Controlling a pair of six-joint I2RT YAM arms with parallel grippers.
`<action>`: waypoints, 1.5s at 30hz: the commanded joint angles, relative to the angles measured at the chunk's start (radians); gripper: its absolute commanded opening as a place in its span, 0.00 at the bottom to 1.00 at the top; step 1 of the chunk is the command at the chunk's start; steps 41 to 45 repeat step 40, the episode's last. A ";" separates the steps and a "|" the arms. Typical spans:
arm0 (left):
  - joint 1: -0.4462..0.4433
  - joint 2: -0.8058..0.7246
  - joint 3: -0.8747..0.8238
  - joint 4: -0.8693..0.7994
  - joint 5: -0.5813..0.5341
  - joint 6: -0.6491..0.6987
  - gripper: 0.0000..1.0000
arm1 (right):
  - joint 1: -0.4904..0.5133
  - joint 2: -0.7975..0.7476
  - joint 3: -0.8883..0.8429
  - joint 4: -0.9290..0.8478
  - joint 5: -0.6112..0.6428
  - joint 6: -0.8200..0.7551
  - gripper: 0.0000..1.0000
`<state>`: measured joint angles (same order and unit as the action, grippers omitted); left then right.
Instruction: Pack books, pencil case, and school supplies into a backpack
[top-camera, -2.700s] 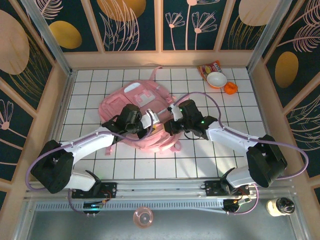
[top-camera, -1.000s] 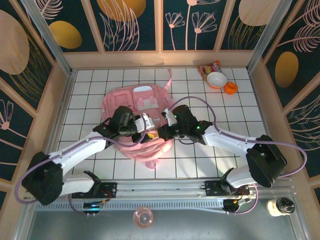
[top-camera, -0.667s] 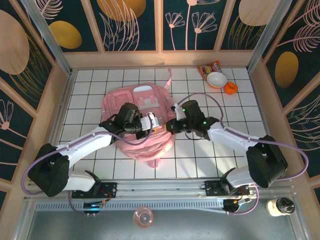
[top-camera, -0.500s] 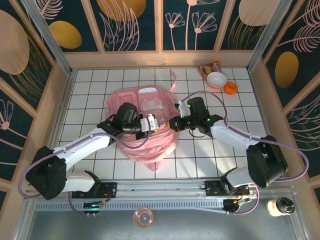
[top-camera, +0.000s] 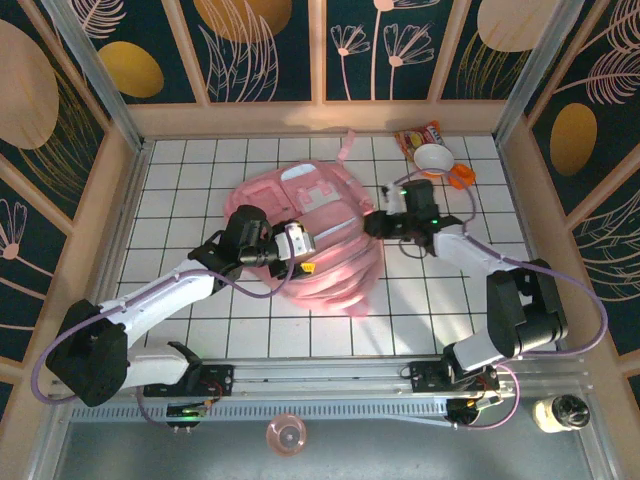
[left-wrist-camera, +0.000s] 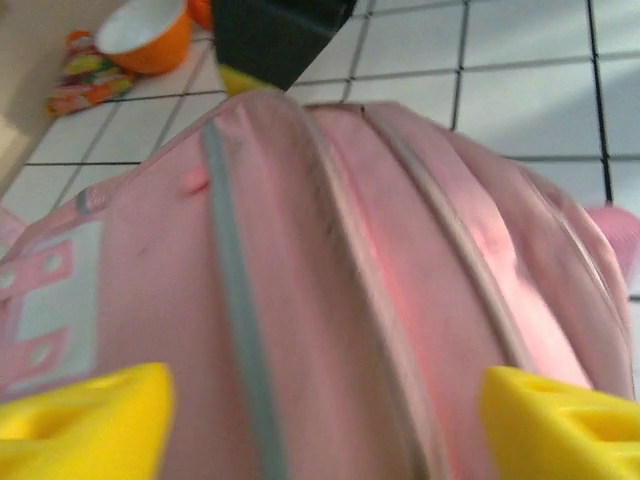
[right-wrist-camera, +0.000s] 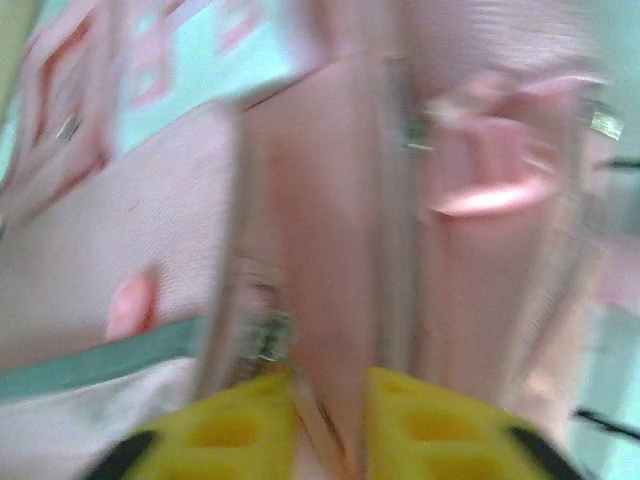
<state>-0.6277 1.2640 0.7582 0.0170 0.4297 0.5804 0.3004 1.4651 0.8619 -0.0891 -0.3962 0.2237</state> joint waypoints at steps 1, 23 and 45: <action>0.020 -0.064 -0.032 0.167 -0.099 -0.214 0.99 | -0.084 -0.095 -0.035 0.016 0.144 -0.029 0.53; 0.393 0.019 -0.756 1.483 -0.920 -0.508 0.99 | -0.352 0.061 -0.654 1.391 0.203 -0.248 0.99; 0.569 0.258 -0.547 1.310 -0.793 -0.679 0.99 | -0.343 0.098 -0.638 1.403 0.334 -0.211 0.99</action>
